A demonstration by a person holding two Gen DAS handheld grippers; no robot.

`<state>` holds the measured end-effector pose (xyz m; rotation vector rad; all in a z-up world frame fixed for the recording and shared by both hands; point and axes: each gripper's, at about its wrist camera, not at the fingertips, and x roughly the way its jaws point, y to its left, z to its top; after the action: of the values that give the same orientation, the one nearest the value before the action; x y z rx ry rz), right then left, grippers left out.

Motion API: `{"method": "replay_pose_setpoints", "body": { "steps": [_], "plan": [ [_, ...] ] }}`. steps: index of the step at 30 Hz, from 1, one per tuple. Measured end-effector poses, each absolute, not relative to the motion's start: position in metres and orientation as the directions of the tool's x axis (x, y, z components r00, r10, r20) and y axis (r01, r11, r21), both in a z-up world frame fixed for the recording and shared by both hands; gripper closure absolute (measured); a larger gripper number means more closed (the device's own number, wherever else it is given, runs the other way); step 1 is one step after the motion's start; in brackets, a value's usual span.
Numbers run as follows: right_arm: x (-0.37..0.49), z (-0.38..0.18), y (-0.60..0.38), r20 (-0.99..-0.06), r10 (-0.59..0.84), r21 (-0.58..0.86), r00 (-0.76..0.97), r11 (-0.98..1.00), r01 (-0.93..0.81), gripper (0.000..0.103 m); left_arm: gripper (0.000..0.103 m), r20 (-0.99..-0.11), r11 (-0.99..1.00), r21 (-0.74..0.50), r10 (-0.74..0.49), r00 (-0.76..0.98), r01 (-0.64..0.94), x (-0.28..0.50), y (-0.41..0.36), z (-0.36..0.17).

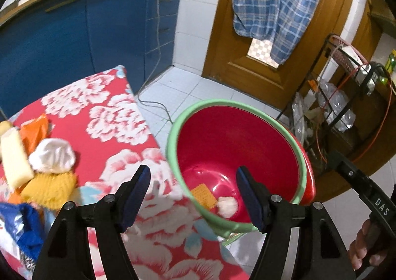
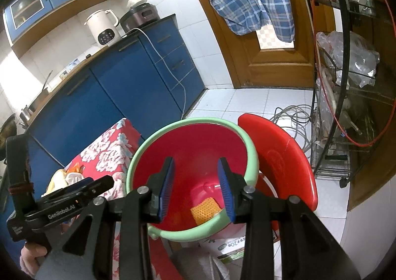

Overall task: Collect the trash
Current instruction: 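Open both tools to drop the paper and foam net into the bucket, then move both tools back over the table toward the remaining items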

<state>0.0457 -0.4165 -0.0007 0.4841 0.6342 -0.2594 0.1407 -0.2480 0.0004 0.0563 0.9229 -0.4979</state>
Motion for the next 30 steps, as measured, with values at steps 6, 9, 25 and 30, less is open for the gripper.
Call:
{"method": "replay_pose_setpoints", "body": {
  "steps": [6,9,25,30],
  "plan": [
    [0.044,0.007,-0.395,-0.618,-0.061,0.342,0.784,0.877,0.338,0.058,0.030,-0.765,0.906,-0.168,-0.368,0.529,0.388,0.133,-0.221,0.012],
    [0.044,0.011,-0.384,-0.617,-0.045,0.339,0.786,0.886,0.317,0.053,0.030,-0.759,0.912,-0.162,-0.359,0.543,0.376,0.128,-0.209,0.018],
    [0.048,0.026,-0.315,-0.614,0.050,0.317,0.788,0.930,0.187,0.034,0.030,-0.728,0.943,-0.147,-0.307,0.614,0.297,0.096,-0.141,0.040],
    [0.054,0.026,-0.290,-0.621,0.091,0.315,0.779,0.939,0.141,0.034,0.030,-0.723,0.957,-0.150,-0.276,0.633,0.246,0.091,-0.111,0.040]
  ]
}}
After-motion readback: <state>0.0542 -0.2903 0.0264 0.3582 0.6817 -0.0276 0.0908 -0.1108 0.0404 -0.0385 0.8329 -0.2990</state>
